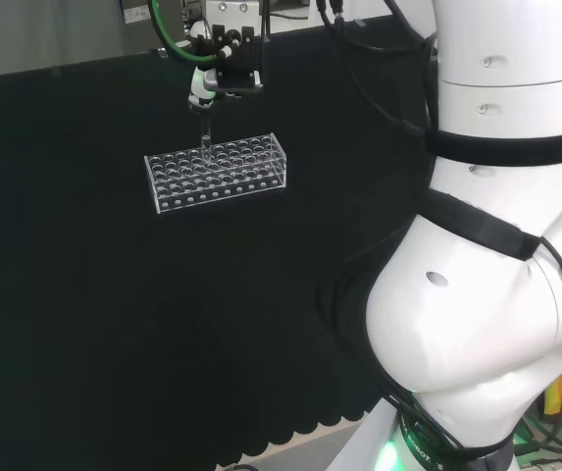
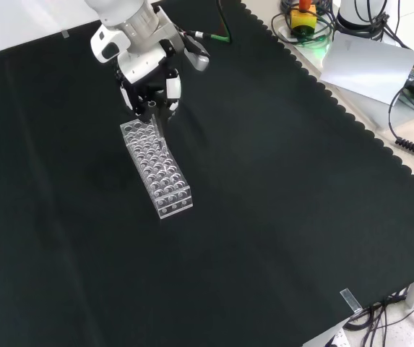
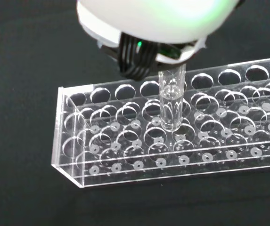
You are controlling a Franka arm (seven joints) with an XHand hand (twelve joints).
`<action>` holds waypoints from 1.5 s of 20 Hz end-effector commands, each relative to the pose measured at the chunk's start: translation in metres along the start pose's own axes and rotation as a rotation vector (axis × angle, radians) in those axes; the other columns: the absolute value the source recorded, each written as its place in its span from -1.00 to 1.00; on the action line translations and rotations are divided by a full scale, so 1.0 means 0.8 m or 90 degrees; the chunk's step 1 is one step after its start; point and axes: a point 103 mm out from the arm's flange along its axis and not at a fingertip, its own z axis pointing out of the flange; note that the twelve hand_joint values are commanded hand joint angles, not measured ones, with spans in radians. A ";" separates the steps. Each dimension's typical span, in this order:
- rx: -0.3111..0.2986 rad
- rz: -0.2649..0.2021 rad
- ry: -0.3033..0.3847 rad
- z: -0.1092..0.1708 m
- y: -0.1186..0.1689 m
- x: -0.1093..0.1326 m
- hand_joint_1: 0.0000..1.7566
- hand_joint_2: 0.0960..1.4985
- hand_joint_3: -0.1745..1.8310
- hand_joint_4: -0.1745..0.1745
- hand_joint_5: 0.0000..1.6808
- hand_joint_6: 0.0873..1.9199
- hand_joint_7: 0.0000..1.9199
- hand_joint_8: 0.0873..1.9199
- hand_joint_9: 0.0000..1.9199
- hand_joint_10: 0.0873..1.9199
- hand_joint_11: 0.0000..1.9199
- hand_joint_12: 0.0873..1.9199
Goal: Put the test tube back in the rack.
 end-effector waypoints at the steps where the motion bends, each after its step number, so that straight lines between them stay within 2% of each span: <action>1: 0.009 -0.004 -0.014 0.007 0.001 -0.005 0.42 -0.26 -0.19 -1.00 0.71 -0.73 0.89 -0.77 0.80 -0.20 0.44 -0.11; 11: 0.018 -0.004 -0.016 0.013 0.006 -0.007 0.42 -0.26 -0.19 -1.00 0.71 -0.73 0.89 -0.77 0.80 -0.20 0.44 -0.11; 20: 0.032 -0.002 -0.015 0.034 0.007 -0.014 0.42 -0.26 -0.19 -1.00 0.71 -0.73 0.89 -0.77 0.80 -0.20 0.44 -0.11; 30: 0.042 -0.008 -0.018 0.049 0.019 -0.002 0.42 -0.26 -0.19 -1.00 0.71 -0.73 0.89 -0.77 0.80 -0.20 0.44 -0.11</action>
